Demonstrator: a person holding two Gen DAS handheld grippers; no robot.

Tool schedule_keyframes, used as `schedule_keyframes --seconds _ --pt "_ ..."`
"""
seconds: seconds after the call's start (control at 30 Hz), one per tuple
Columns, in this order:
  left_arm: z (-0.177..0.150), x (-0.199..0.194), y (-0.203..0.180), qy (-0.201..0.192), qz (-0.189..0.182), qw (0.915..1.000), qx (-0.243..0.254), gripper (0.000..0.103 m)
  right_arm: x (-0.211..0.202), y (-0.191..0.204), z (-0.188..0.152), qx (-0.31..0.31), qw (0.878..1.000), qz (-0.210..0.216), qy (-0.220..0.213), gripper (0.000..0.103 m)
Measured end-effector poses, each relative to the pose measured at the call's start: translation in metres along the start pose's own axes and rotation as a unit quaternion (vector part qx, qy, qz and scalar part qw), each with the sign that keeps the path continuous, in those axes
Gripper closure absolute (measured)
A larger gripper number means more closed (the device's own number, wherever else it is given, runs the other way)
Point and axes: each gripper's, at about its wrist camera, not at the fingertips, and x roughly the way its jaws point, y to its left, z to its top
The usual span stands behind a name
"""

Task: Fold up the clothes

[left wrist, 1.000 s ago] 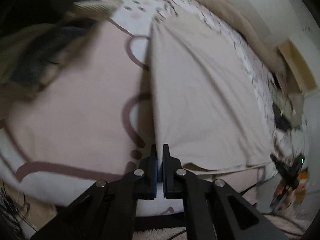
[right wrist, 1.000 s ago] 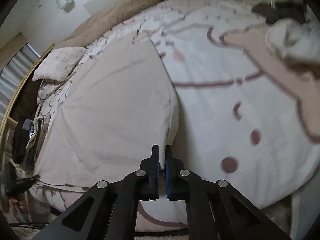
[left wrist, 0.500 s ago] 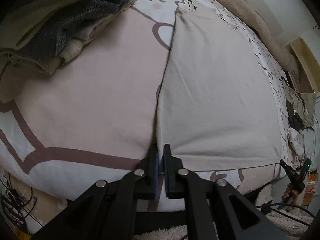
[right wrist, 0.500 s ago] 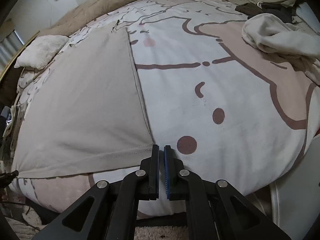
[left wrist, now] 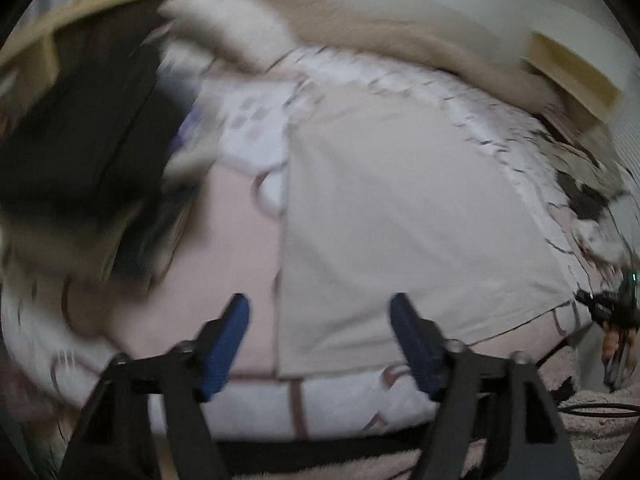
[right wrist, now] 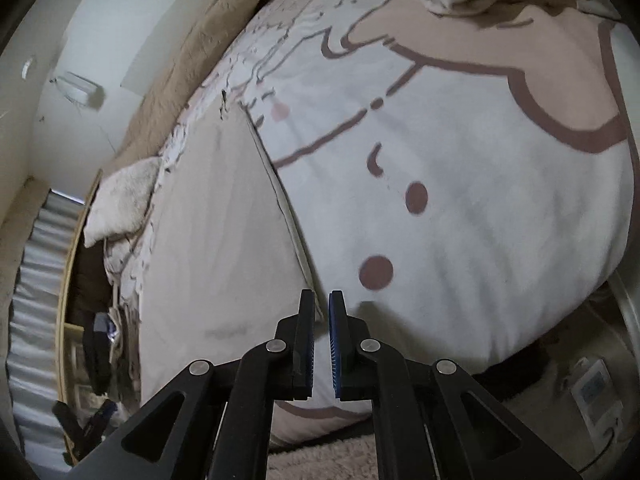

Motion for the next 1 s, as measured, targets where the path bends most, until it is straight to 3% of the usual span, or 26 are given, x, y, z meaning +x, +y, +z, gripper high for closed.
schedule_keyframes --seconds 0.17,0.3,0.33,0.37,0.4,0.43,0.5,0.63,0.77,0.87,1.0 --pt "0.028 0.023 -0.019 0.008 -0.040 0.9989 0.023 0.027 -0.007 0.025 0.009 -0.024 0.999 0.016 -0.022 0.097" --pt "0.086 0.036 -0.027 0.008 -0.061 0.9977 0.028 0.027 -0.024 0.090 0.044 -0.141 0.986 -0.010 -0.087 0.096" --pt "0.105 0.036 -0.031 -0.001 -0.059 0.9974 0.041 0.027 -0.029 0.112 0.054 -0.181 0.978 -0.016 -0.105 0.094" --pt "0.123 0.037 -0.035 -0.011 -0.053 0.9969 0.058 0.027 -0.031 0.138 0.066 -0.224 0.967 -0.025 -0.120 0.073" --pt "0.142 0.038 -0.041 -0.024 -0.035 0.9955 0.084 0.027 -0.033 0.164 0.079 -0.267 0.953 -0.035 -0.135 0.033" --pt "0.159 0.040 -0.047 -0.036 -0.018 0.9930 0.111 0.027 -0.034 0.180 0.087 -0.295 0.943 -0.043 -0.148 0.018" --pt "0.190 0.051 -0.057 -0.053 0.013 0.9842 0.168 0.027 -0.030 0.218 0.106 -0.367 0.913 -0.054 -0.170 0.015" --pt "0.246 0.097 -0.067 -0.067 0.062 0.9589 0.269 0.027 0.015 0.287 0.155 -0.487 0.855 -0.090 -0.152 0.015" --pt "0.292 0.159 -0.068 -0.056 0.057 0.9441 0.320 0.027 0.078 0.323 0.200 -0.536 0.827 -0.117 -0.124 0.015" --pt "0.323 0.215 -0.068 -0.038 0.058 0.9405 0.333 0.027 0.135 0.334 0.224 -0.543 0.825 -0.114 -0.104 0.015" --pt "0.351 0.288 -0.070 -0.011 0.064 0.9323 0.356 0.027 0.218 0.326 0.236 -0.506 0.858 -0.070 -0.060 0.015"
